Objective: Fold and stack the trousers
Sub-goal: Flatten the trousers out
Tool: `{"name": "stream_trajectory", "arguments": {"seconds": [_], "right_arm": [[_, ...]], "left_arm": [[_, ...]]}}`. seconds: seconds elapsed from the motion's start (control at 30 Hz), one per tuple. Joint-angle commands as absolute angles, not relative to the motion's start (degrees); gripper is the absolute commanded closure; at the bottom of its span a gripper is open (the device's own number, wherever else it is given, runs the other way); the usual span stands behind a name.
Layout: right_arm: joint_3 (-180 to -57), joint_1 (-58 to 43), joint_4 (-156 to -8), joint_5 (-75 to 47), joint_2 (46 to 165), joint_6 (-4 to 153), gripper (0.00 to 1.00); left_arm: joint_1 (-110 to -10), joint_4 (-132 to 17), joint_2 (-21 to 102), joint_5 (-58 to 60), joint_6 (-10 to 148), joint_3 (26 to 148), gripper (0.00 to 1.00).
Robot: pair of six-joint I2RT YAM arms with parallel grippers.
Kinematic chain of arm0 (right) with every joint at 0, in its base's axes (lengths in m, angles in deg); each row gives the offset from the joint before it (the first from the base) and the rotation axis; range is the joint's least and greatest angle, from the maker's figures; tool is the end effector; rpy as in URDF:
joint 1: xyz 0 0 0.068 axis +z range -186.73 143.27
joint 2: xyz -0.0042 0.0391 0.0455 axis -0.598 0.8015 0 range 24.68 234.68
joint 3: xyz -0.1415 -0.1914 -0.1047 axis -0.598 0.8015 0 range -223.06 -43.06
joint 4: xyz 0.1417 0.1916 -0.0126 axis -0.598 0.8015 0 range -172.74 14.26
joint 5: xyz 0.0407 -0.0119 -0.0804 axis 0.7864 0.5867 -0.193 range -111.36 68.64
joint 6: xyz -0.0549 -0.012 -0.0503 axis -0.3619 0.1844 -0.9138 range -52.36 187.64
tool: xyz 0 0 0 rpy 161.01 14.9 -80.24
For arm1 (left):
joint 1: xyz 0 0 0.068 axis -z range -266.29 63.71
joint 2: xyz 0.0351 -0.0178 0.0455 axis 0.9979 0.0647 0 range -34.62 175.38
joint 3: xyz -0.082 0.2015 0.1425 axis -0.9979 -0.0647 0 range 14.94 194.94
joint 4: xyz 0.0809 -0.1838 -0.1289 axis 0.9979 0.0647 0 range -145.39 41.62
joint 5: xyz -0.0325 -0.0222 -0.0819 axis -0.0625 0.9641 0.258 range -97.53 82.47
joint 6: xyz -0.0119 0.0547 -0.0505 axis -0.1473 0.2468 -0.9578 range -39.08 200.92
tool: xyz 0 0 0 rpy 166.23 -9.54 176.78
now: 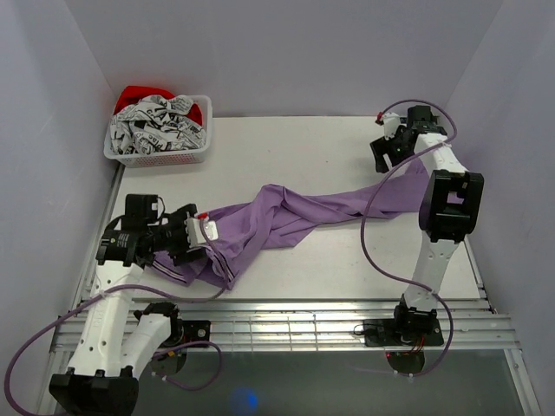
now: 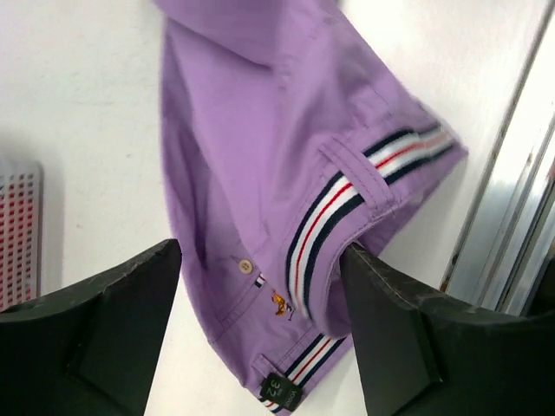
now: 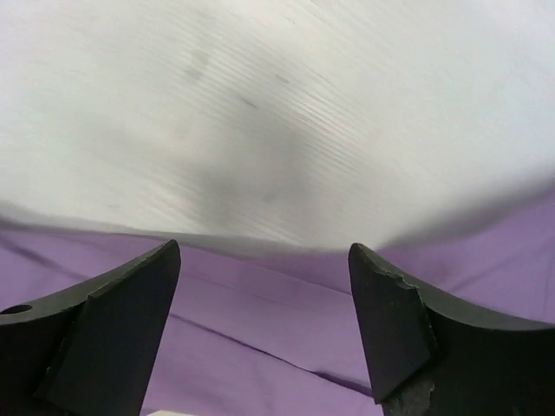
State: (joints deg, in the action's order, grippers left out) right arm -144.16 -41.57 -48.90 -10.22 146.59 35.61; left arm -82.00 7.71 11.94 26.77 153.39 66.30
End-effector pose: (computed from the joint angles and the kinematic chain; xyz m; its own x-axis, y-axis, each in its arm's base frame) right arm 0.4583 -0.0264 0.1929 -0.6739 -0.4652 -0.5740 -0.4553 0.8733 -0.1732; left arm 0.1258 -0.0453 0.2662 0.0848 0.7836 -0.6155 0.9167 0.1808 0.3565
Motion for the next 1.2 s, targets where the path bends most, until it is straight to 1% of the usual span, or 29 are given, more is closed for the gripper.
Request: {"name": "stream_trajectory", "arguments": {"seconds": [0.0,0.03,0.1,0.13,0.2,0.27,0.3,0.33,0.37,0.4,0.43,0.5,0.53,0.63,0.7,0.73,0.87,0.93,0.97,1.07,1.17], "right_arm": [[-144.4,-38.8,-43.8,3.8,138.1,31.0,0.16],[-144.4,-38.3,-43.1,9.1,137.2,30.2,0.15],[-143.4,-35.6,-42.0,13.2,134.0,27.7,0.15],[-142.7,-33.8,-41.5,16.2,132.8,26.7,0.14],[-139.1,-28.9,-42.0,18.0,128.4,24.1,0.13],[-135.5,-24.9,-45.9,17.8,123.9,21.2,0.11],[-132.7,-20.7,-47.0,17.5,122.8,20.2,0.11],[-131.6,-18.6,-48.0,17.1,121.9,18.0,0.09],[-130.9,-16.5,-48.0,17.0,120.8,16.7,0.08],[-130.3,-12.5,-48.0,16.8,120.3,15.4,0.08],[-128.5,-10.6,-48.5,16.4,119.9,13.4,0.06],[-126.2,-5.0,-51.0,15.6,118.5,10.7,0.06],[-123.8,-3.3,-51.7,14.0,117.9,7.1,0.05],[-120.2,2.9,-53.3,11.7,116.2,1.1,0.05],[-116.7,6.4,-53.4,10.6,114.8,-4.4,0.04],[-115.4,7.2,-53.6,9.9,114.2,-6.2,0.04],[-106.2,10.3,-58.9,9.1,110.0,-12.6,0.04],[-103.7,12.0,-62.0,8.8,109.0,-16.5,0.03],[-102.6,12.7,-63.0,8.7,108.3,-17.7,0.03],[-98.5,14.1,-67.3,9.0,107.1,-22.8,0.03],[-95.5,14.9,-68.4,9.3,106.4,-28.7,0.03]], "left_arm": [[-82.4,0.7,13.5,29.4,134.2,74.6,0.15],[-82.6,-0.2,13.8,29.3,130.7,76.0,0.15],[-82.7,-2.6,15.3,28.0,121.2,79.4,0.15],[-83.3,-2.9,16.1,27.5,118.9,80.3,0.15],[-84.8,-4.1,18.9,24.8,114.5,81.6,0.15],[-91.0,-2.3,21.8,26.6,111.9,83.1,0.15],[-93.5,-0.8,25.1,29.6,110.9,84.5,0.15],[-98.2,0.7,27.1,31.6,109.9,85.6,0.15],[-100.6,2.5,29.4,33.7,109.9,86.8,0.16],[-102.3,3.9,33.5,33.9,109.0,88.9,0.16],[-106.2,4.1,35.7,33.2,106.5,89.5,0.16],[-109.8,8.1,42.4,32.5,107.2,91.8,0.17],[-113.9,9.4,44.3,33.8,108.1,92.2,0.18],[-117.1,14.4,49.9,31.0,112.6,92.1,0.18],[-117.8,15.9,50.7,29.0,116.9,90.5,0.16],[-118.1,16.1,50.6,28.2,118.6,87.7,0.16],[-118.7,13.2,48.4,22.7,123.9,80.7,0.15],[-118.6,9.3,47.7,21.7,124.4,78.2,0.14],[-118.6,7.6,48.3,21.6,124.7,76.2,0.14],[-118.6,6.1,50.8,21.1,124.6,75.0,0.16],[-118.6,5.3,53.8,21.4,125.7,74.3,0.18]]}}
